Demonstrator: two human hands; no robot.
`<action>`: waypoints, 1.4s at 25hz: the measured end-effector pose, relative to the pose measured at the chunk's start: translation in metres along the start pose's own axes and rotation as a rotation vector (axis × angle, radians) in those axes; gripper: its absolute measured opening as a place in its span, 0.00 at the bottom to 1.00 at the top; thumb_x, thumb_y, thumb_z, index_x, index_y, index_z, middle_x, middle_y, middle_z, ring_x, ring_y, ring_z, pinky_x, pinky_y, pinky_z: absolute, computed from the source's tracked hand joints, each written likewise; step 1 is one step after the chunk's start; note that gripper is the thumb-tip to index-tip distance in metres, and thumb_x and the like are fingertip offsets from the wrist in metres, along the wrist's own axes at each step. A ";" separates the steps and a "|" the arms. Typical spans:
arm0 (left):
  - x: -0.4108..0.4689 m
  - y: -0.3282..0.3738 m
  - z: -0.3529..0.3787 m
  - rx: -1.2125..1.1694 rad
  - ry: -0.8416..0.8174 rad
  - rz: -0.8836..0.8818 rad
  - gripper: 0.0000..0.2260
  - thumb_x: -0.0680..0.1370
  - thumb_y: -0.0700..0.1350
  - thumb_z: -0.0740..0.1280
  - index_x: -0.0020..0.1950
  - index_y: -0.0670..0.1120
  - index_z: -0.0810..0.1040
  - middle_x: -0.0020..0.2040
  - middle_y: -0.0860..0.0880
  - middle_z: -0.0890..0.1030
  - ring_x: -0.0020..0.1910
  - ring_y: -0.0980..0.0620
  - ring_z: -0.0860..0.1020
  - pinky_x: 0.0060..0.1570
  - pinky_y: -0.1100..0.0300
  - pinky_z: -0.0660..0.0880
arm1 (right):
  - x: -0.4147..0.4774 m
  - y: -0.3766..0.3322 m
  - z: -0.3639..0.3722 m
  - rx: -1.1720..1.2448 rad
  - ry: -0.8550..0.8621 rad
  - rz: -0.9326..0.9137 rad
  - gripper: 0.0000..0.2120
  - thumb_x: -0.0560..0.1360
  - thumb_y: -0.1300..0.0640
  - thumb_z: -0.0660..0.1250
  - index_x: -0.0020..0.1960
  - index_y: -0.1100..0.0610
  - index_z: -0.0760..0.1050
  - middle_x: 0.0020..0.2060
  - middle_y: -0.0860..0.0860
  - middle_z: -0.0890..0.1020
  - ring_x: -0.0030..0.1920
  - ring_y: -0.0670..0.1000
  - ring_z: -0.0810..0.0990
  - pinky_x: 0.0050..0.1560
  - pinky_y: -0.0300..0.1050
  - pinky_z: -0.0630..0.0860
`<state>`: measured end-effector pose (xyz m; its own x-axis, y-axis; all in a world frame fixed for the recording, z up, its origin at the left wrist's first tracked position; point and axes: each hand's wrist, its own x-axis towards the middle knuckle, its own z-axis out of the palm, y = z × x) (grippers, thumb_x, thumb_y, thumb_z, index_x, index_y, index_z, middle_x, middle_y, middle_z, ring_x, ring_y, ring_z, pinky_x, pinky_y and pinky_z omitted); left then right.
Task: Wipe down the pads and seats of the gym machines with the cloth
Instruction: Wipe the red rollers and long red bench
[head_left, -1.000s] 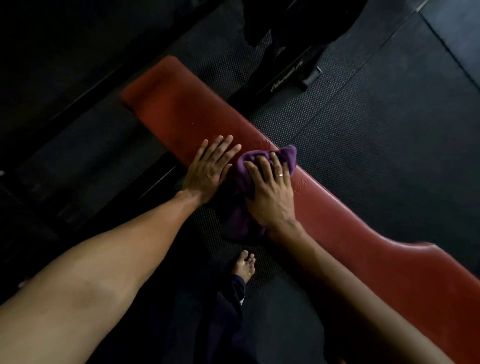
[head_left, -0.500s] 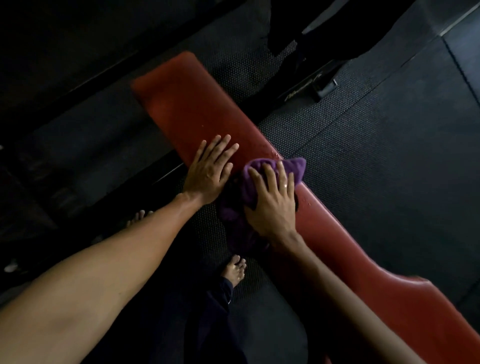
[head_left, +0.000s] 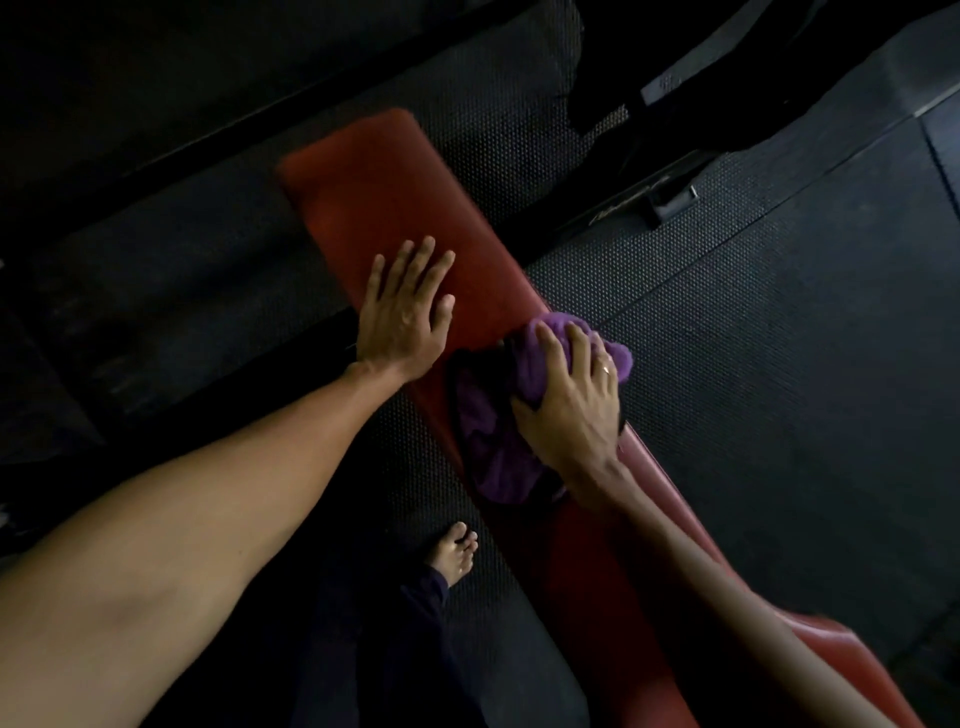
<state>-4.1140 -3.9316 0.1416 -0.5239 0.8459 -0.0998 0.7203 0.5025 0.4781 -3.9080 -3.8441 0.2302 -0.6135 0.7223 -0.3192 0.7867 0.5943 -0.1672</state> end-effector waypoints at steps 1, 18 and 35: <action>0.000 0.000 -0.001 0.008 0.004 -0.001 0.24 0.84 0.53 0.52 0.80 0.50 0.62 0.80 0.46 0.61 0.80 0.45 0.56 0.79 0.43 0.48 | 0.020 -0.009 0.001 0.018 -0.014 -0.011 0.39 0.71 0.39 0.66 0.79 0.51 0.62 0.75 0.59 0.66 0.74 0.66 0.65 0.75 0.63 0.62; 0.004 -0.001 -0.003 0.117 -0.050 -0.004 0.27 0.82 0.55 0.52 0.81 0.51 0.60 0.81 0.47 0.59 0.80 0.46 0.56 0.78 0.43 0.50 | 0.091 -0.029 0.008 0.018 -0.085 -0.103 0.37 0.73 0.38 0.63 0.78 0.50 0.59 0.75 0.58 0.65 0.68 0.68 0.70 0.65 0.66 0.70; 0.003 0.001 -0.006 0.108 -0.082 -0.020 0.27 0.82 0.54 0.46 0.81 0.52 0.57 0.82 0.50 0.55 0.81 0.48 0.51 0.79 0.45 0.46 | 0.096 -0.035 0.011 0.097 -0.054 -0.035 0.34 0.74 0.41 0.67 0.76 0.52 0.62 0.74 0.57 0.66 0.70 0.65 0.68 0.68 0.62 0.67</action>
<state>-4.1178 -3.9296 0.1471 -0.5028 0.8452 -0.1813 0.7573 0.5318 0.3791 -3.9942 -3.7996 0.1955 -0.6384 0.6796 -0.3613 0.7692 0.5802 -0.2677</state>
